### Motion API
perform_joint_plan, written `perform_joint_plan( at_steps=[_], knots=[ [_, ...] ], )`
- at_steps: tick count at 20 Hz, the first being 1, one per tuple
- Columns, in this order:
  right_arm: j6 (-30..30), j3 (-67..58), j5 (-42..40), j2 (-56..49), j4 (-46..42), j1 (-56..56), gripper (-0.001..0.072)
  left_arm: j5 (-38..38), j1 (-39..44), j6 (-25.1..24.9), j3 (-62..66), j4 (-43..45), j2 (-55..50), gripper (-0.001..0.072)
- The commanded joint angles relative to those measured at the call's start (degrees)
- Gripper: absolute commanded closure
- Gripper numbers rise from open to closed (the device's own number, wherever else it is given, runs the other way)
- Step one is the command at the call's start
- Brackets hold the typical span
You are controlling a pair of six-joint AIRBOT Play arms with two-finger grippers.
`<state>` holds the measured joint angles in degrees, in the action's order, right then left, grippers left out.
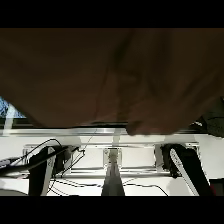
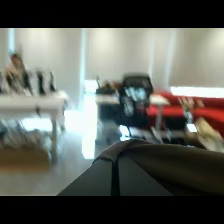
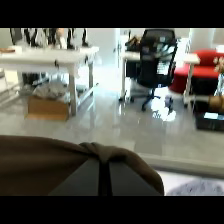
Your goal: Fold the clothes and pants, and hang the long-sleeved shirts on hangers.
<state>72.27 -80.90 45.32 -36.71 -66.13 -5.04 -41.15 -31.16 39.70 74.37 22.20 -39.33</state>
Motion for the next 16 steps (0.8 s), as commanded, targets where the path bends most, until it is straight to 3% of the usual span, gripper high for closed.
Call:
perform_joint_plan(
  at_steps=[1, 4, 9, 13, 16],
  knots=[
    [0.09, 0.02, 5.25, -12.02, -0.02, -0.02, 0.0697, -15.47, 0.59, 0.57, 0.04, 0.35, -12.85, 0.0693],
    [0.09, 0.02, 9.44, -27.28, 0.09, -0.02, 0.0697, -20.11, 4.90, 0.52, 0.04, 0.92, -29.99, 0.0694],
    [0.31, 0.02, 5.49, -49.51, 4.57, -0.02, 0.0697, -6.05, 14.75, 0.52, 0.33, 3.02, -52.30, 0.0694],
    [0.31, 0.00, -1.14, -55.01, 7.82, -0.02, 0.0697, -1.31, 18.43, 0.96, 1.01, 1.20, -55.91, 0.0694],
    [0.26, -0.07, -1.09, -54.62, 7.19, -0.04, 0.0697, -2.05, 18.40, 1.03, 1.14, 1.40, -54.80, 0.0694]
  ],
)
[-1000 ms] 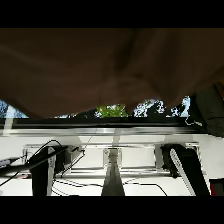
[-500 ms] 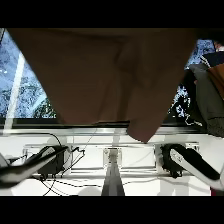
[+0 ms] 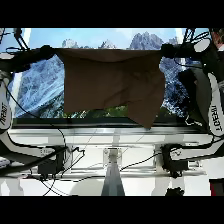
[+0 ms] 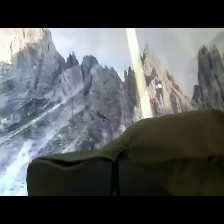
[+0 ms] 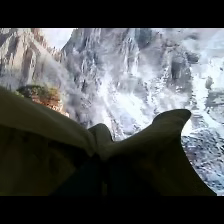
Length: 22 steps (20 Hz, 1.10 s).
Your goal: Fold the clothes and pants, and hang the long-sleeved shirts on hangers.
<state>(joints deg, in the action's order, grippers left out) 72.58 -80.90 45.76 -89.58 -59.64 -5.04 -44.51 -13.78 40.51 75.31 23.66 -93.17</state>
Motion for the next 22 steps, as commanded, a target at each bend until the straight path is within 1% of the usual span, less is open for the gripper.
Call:
perform_joint_plan(
  at_steps=[1, 3, 4, 5, 7, 9, 10, 12, 16, 20, 22],
  knots=[
    [-0.04, -0.07, -0.68, -1.62, -0.42, -0.04, 0.0697, 0.57, 0.68, 0.79, 0.20, -0.04, -0.28, 0.0694],
    [-0.04, -0.07, 2.08, -1.49, -5.20, -0.04, 0.0697, -2.05, -0.33, 3.63, 0.20, 2.16, 1.16, 0.0694],
    [-0.04, -0.07, 4.28, -1.38, -8.15, -0.13, 0.0697, -4.37, -0.70, 5.60, 0.20, 5.31, 1.81, 0.0694],
    [-0.04, -0.07, 7.02, -1.25, -10.05, -0.35, 0.0697, -7.13, -0.87, 7.69, 0.17, 9.55, 2.16, 0.0694],
    [-0.04, -0.07, 14.29, -0.98, -11.37, -1.01, 0.0697, -15.39, -0.55, 13.05, 0.17, 20.50, 2.14, 0.0694],
    [-0.04, -0.13, 20.11, -0.83, -12.85, -1.95, 0.0697, -22.34, 0.35, 14.97, 0.15, 29.31, 1.79, 0.0694],
    [-0.02, -0.13, 21.16, -0.83, -14.29, -2.36, 0.0697, -24.04, 0.85, 15.06, 0.13, 31.26, 1.55, 0.0694],
    [0.55, -0.13, 21.05, -0.83, -16.76, -3.34, 0.0697, -24.24, 1.79, 15.06, 0.11, 31.17, 0.94, 0.0694],
    [6.49, -0.22, 19.85, -0.83, -23.52, -4.72, 0.0697, -19.19, 3.41, 15.06, 0.13, 31.19, -0.59, 0.0693],
    [6.47, -0.22, 20.87, -0.85, -22.69, -5.03, 0.0696, -18.69, 4.74, 15.06, 0.11, 31.15, -3.23, 0.0693],
    [6.47, -0.22, 21.27, -0.85, -22.73, -5.03, 0.0697, -18.36, 6.14, 15.02, 0.11, 28.50, -4.94, 0.0693]
  ],
)
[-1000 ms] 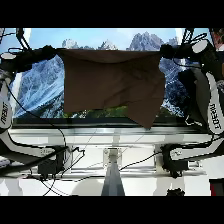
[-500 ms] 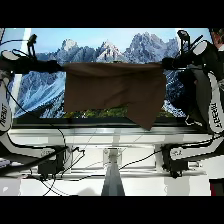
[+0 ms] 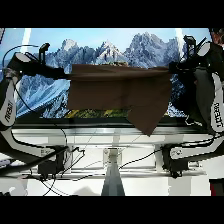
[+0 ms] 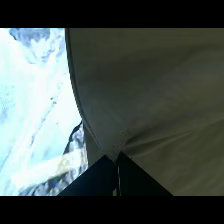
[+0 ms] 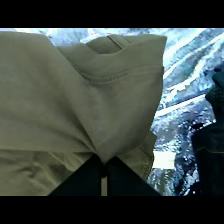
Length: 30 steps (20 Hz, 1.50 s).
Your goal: Fold the clothes and pants, and hang the long-sleeved shirts on hangers.
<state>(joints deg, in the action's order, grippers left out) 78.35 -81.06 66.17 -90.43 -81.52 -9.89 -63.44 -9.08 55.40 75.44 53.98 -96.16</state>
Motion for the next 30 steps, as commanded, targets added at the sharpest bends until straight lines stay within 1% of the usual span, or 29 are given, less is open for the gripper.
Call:
perform_joint_plan(
  at_steps=[1, 2, 3, 4, 5, 6, 7, 8, 10, 12, 14, 15, 16, 19, 21, 22, 23, 24, 25, 26, 27, 30],
  knots=[
    [0.70, -0.07, 1.27, 0.02, -0.87, -0.17, 0.0682, 1.16, 2.16, 0.09, -0.02, -3.93, -2.71, 0.0692],
    [0.70, -0.07, 1.81, 0.02, -0.90, -0.17, 0.0551, 2.08, 2.75, -0.07, 0.00, -4.92, -3.10, 0.0660],
    [0.70, -0.07, 2.62, 0.02, -1.03, -0.17, 0.0340, 3.06, 3.34, -1.07, 0.00, -4.94, -3.17, 0.0454],
    [0.59, -0.07, 3.76, 0.04, -1.55, -0.20, 0.0327, 3.23, 3.52, -2.03, 0.07, -5.01, -3.02, 0.0208],
    [0.46, -0.07, 5.57, 0.04, -1.88, -0.33, 0.0415, 3.19, 3.50, -3.19, 0.07, -4.94, -2.58, 0.0148],
    [-0.39, -0.07, 7.43, 0.07, -1.86, -0.57, 0.0546, 2.93, 3.41, -4.11, 0.11, -4.52, -1.73, 0.0182],
    [-1.77, -0.04, 9.01, 0.28, -1.77, -0.85, 0.0630, 2.80, 3.21, -4.81, 0.24, -2.86, -0.55, 0.0182],
    [-2.80, 0.02, 10.27, 0.87, -1.55, -1.20, 0.0637, 2.80, 3.02, -4.83, 0.46, 0.39, 1.01, 0.0214],
    [-3.23, 0.68, 11.17, 3.48, -1.27, -1.97, 0.0638, 2.08, 2.67, -4.76, 0.50, 8.35, 5.40, 0.0252],
    [-3.76, 3.58, 10.78, 7.96, -1.09, -3.06, 0.0659, -2.73, 2.43, -4.81, 0.50, 14.38, 9.97, 0.0542],
    [-5.97, 9.53, 11.45, 13.33, -1.01, -4.63, 0.0660, -7.91, 1.55, -4.79, 0.44, 19.52, 13.64, 0.0684],
    [-6.34, 13.94, 11.87, 16.44, -0.96, -5.88, 0.0671, -10.88, 0.24, -4.74, 0.37, 19.61, 15.21, 0.0692],
    [-7.15, 18.93, 11.91, 19.61, -0.74, -7.34, 0.0697, -12.98, -1.22, -4.57, 0.28, 18.58, 16.22, 0.0693],
    [-9.01, 33.53, 11.56, 27.71, 1.25, -12.90, 0.0698, -15.26, -6.08, -4.61, -2.16, 16.26, 19.23, 0.0694],
    [-12.28, 41.48, 12.00, 31.21, 9.25, -17.00, 0.0699, -14.88, -8.61, -4.61, -5.35, 15.72, 21.77, 0.0695],
    [-14.32, 44.89, 12.41, 32.13, 14.56, -18.56, 0.0698, -13.64, -9.18, -4.33, -7.13, 15.85, 23.12, 0.0695],
    [-14.51, 47.69, 11.78, 32.46, 18.29, -19.41, 0.0695, -11.50, -9.44, -3.67, -9.33, 15.85, 24.65, 0.0695],
    [-14.45, 50.27, 10.32, 32.41, 20.50, -19.58, 0.0638, -8.31, -9.49, -3.28, -11.85, 15.87, 26.21, 0.0696],
    [-14.36, 52.59, 8.61, 32.41, 21.57, -19.56, 0.0509, -4.48, -9.49, -2.78, -15.08, 15.85, 28.09, 0.0696],
    [-14.12, 54.47, 7.37, 32.41, 21.90, -19.58, 0.0438, -1.77, -9.49, -2.14, -18.23, 15.85, 29.83, 0.0695],
    [-13.55, 56.22, 6.62, 32.41, 21.84, -19.58, 0.0438, -0.35, -9.49, -1.79, -21.59, 15.87, 31.50, 0.0695],
    [-13.00, 57.66, 3.91, 32.39, 22.25, -19.56, 0.0438, -0.07, -9.46, -1.81, -29.16, 14.91, 32.87, 0.0688]
  ],
)
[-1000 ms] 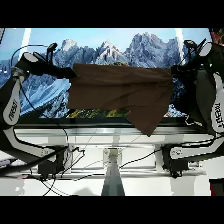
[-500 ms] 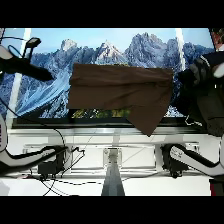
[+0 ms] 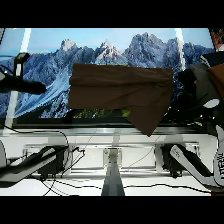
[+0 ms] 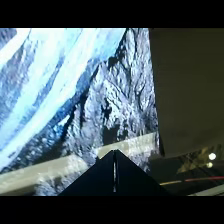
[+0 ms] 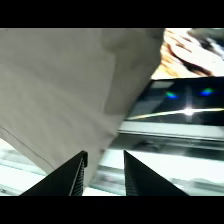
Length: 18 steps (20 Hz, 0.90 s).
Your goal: Fold the clothes and pants, and hang the long-sleeved shirts on hangers.
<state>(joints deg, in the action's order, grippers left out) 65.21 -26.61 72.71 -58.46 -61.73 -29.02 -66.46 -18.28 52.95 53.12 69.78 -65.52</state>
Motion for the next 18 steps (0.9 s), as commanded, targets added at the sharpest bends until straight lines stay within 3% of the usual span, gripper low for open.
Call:
perform_joint_plan(
  at_steps=[1, 2, 3, 9, 11, 12, 14, 18],
  knots=[
    [0.13, 3.21, -2.99, 0.42, 2.45, -0.44, 0.0438, 2.95, -0.24, 0.59, -8.79, -1.05, 2.08, 0.0547],
    [0.09, 3.21, -3.80, 0.42, 2.34, -0.46, 0.0438, 3.80, -0.24, 0.63, -10.27, -1.31, 2.05, 0.0269],
    [0.11, 3.21, -4.85, 0.37, 1.97, -0.44, 0.0438, 4.28, -0.24, 0.63, -11.34, -2.10, 2.05, 0.0087],
    [-0.52, 3.13, -7.67, -7.10, 2.23, -0.44, 0.0437, 4.59, -0.26, 0.63, -11.96, -7.08, 1.31, 0.0084],
    [-4.37, 3.15, -7.48, -9.53, 5.42, -0.44, 0.0448, 4.92, -0.26, 0.63, -11.96, -7.98, 0.09, 0.0086],
    [-6.21, 3.15, -7.37, -9.73, 7.06, -0.42, 0.0467, 5.09, -0.24, 0.63, -11.96, -7.96, -0.83, 0.0091],
    [-7.89, 2.84, -7.54, -9.44, 8.07, 0.39, 0.0690, 5.01, -0.26, 0.63, -11.96, -9.64, -3.08, 0.0091],
    [-7.89, 1.40, -8.04, -9.40, 7.54, 4.35, 0.0697, 5.22, -0.24, -0.57, -11.93, -18.05, -8.11, 0.0102]
  ],
)
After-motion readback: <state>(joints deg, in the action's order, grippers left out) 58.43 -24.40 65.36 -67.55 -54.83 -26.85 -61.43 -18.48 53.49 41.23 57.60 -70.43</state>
